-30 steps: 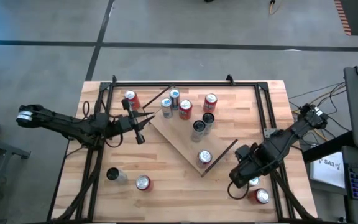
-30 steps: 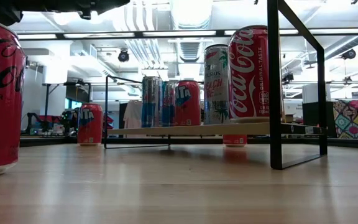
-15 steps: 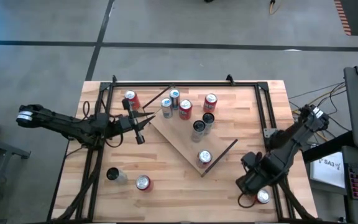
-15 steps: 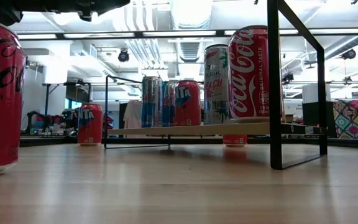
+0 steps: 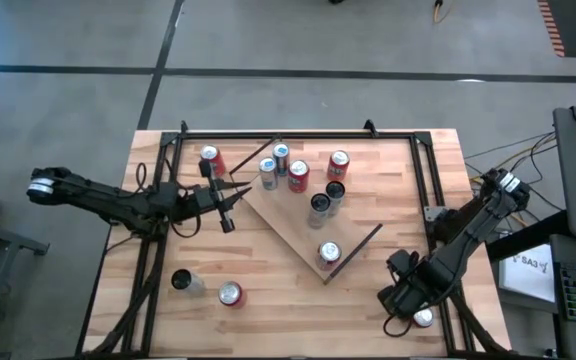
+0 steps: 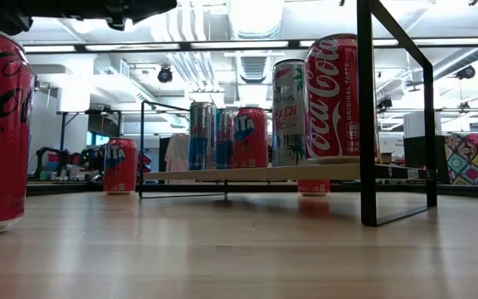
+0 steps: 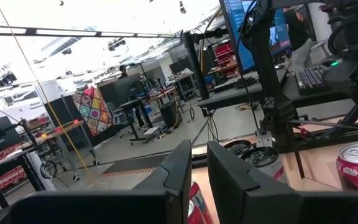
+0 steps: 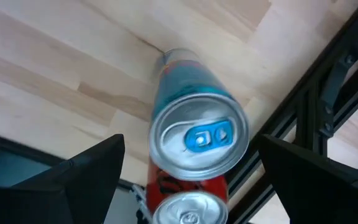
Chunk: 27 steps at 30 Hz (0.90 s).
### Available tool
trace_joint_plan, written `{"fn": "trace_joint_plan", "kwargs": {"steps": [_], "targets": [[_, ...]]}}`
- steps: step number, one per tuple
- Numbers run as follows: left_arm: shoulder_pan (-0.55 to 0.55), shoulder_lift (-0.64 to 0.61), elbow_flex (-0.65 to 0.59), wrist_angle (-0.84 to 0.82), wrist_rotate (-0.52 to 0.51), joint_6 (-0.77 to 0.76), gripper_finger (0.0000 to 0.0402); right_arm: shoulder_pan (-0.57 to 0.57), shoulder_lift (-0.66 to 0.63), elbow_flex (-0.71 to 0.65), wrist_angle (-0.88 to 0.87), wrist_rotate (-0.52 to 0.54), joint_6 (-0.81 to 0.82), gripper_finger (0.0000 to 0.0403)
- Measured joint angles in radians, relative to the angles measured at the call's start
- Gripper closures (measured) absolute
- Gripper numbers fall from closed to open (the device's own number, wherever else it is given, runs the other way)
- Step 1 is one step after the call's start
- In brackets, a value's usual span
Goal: Place canned beverage on shelf
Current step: Put the blue soda can on the shelf aligned with the blue can on the shelf
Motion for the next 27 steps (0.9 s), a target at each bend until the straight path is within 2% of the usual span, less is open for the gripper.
{"fn": "trace_joint_plan", "kwargs": {"steps": [13,27], "targets": [[0.0,0.032,0.017,-0.001,0.0,0.0,0.0365,0.0,0.001,-0.088,0.09,0.002,-0.002,0.0051],[0.0,0.037,0.026,-0.001,0.0,0.001,0.0365,0.0,0.001,-0.113,0.117,0.0,0.013,0.0155]]}}
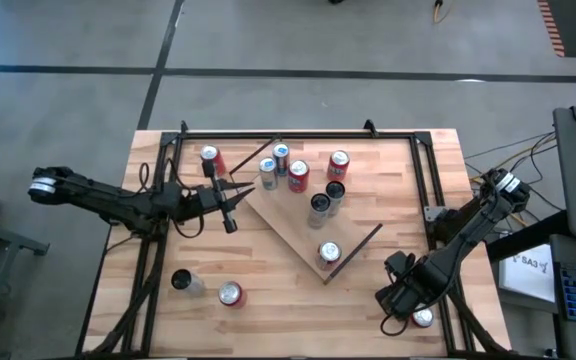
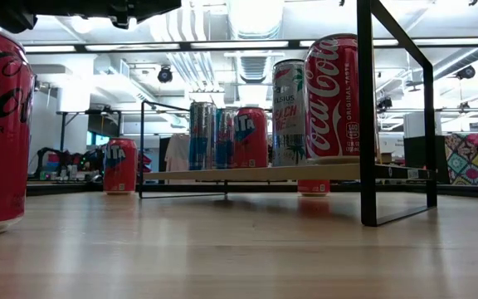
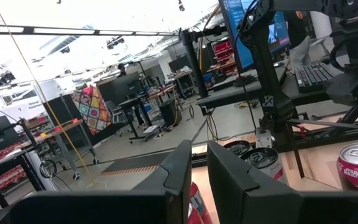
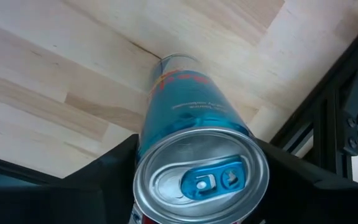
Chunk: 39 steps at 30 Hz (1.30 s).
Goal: Place canned beverage on shelf
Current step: Put the blue soda can on the shelf aligned with the blue can on the shelf
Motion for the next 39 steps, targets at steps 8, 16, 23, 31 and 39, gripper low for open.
{"fn": "trace_joint_plan", "kwargs": {"steps": [8,16,23,31,39], "targets": [[0.0,0.002,0.0,0.0,0.0,0.0,0.0365,0.0,-0.001,0.0,0.005,-0.001,0.003,0.0176],[0.0,0.002,0.003,0.0,0.0,0.0,0.0365,0.0,-0.014,0.02,-0.014,-0.002,0.003,0.0173],[0.0,0.002,0.003,0.0,0.0,0.0,0.0365,0.0,-0.027,0.115,-0.139,0.006,0.003,0.0172],[0.0,0.002,0.004,0.0,0.0,0.0,0.0365,0.0,-0.028,0.315,-0.265,0.189,-0.011,0.0171],[0.0,0.002,0.003,0.0,0.0,-0.001,0.0365,0.0,-0.03,0.508,-0.286,0.256,-0.054,0.0171]]}}
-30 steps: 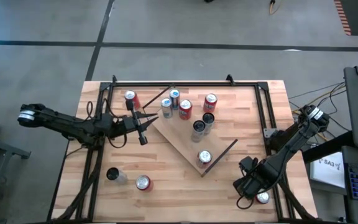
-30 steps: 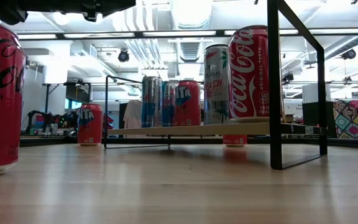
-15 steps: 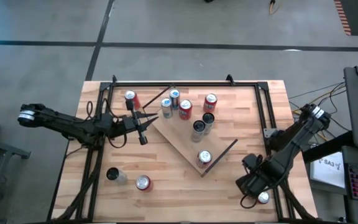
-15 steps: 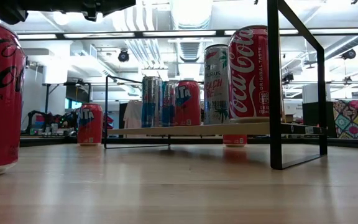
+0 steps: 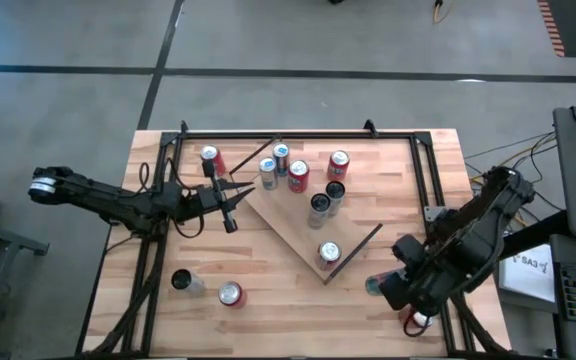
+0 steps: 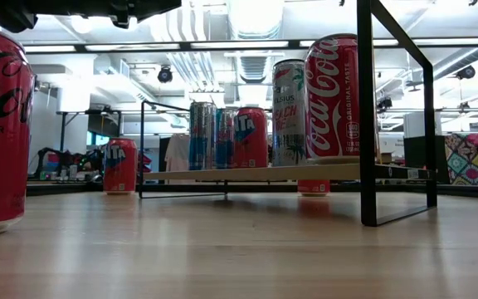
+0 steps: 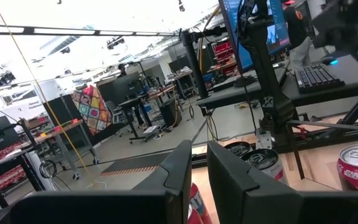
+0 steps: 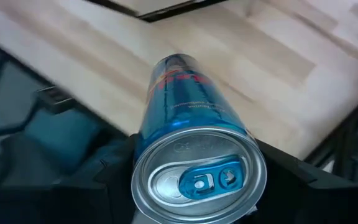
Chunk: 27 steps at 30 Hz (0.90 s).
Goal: Place canned beverage on shelf
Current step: Put the blue soda can on the shelf aligned with the blue can on the shelf
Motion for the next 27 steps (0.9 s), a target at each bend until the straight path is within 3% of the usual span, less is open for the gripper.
{"fn": "trace_joint_plan", "kwargs": {"steps": [4,11,14,19,27], "targets": [[0.0,0.0,0.0,0.0,0.0,-0.002,0.0365,0.0,0.001,0.078,0.043,0.026,-0.055,0.017],[0.0,0.0,0.0,0.0,0.0,-0.003,0.0365,-0.004,0.003,0.12,0.283,0.246,-0.321,0.0169],[0.0,0.0,0.0,0.0,0.0,-0.003,0.0365,-0.024,0.007,0.12,0.392,0.291,-0.445,0.0169],[0.0,0.0,0.003,0.0,0.0,-0.007,0.0365,-0.099,0.032,0.124,0.491,0.299,-0.63,0.0169],[0.0,-0.008,0.013,0.0,0.0,0.0,0.0365,-0.268,0.114,0.227,0.499,0.192,-0.891,0.0169]]}}
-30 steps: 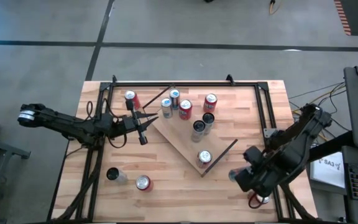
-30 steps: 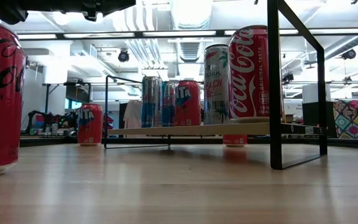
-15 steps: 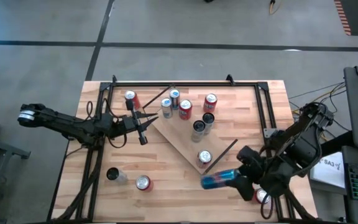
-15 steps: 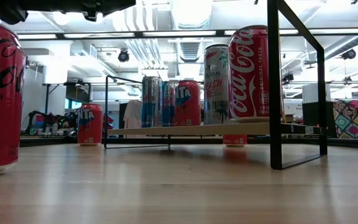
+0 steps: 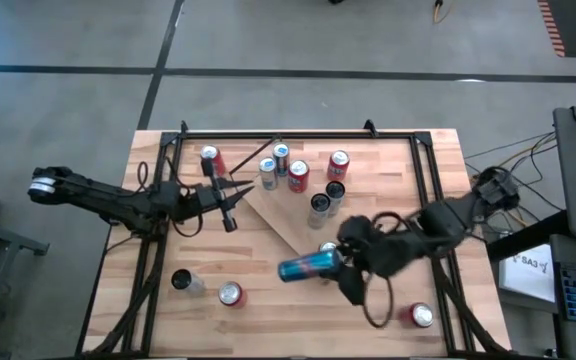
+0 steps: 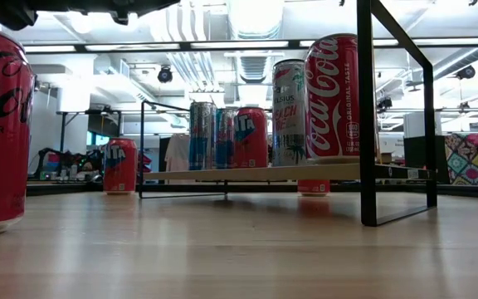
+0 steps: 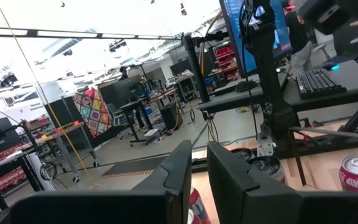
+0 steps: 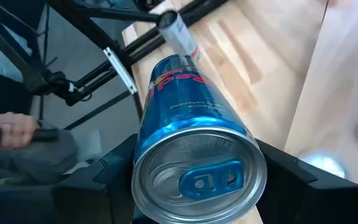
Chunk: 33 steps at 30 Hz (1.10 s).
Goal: Place canned beverage on shelf
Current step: Put the blue soda can on the shelf aligned with the blue can on the shelf
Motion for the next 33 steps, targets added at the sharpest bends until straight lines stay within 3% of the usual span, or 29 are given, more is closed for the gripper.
{"fn": "trace_joint_plan", "kwargs": {"steps": [6,17,22,33], "targets": [[-0.006,-0.042,0.0,0.0,0.0,0.0,0.0365,-0.113,0.094,0.123,-0.018,-0.063,-0.185,0.0169],[-0.068,-0.164,-0.006,-0.041,0.0,0.0,0.0365,-0.287,0.26,0.296,-0.204,-0.14,-0.339,0.017],[-0.074,-0.185,-0.007,-0.063,0.0,-0.007,0.0365,-0.347,0.336,0.354,-0.212,-0.197,-0.416,0.017],[-0.076,-0.19,-0.009,-0.064,0.001,-0.047,0.0365,-0.443,0.46,0.405,-0.211,-0.215,-0.524,0.017]]}}
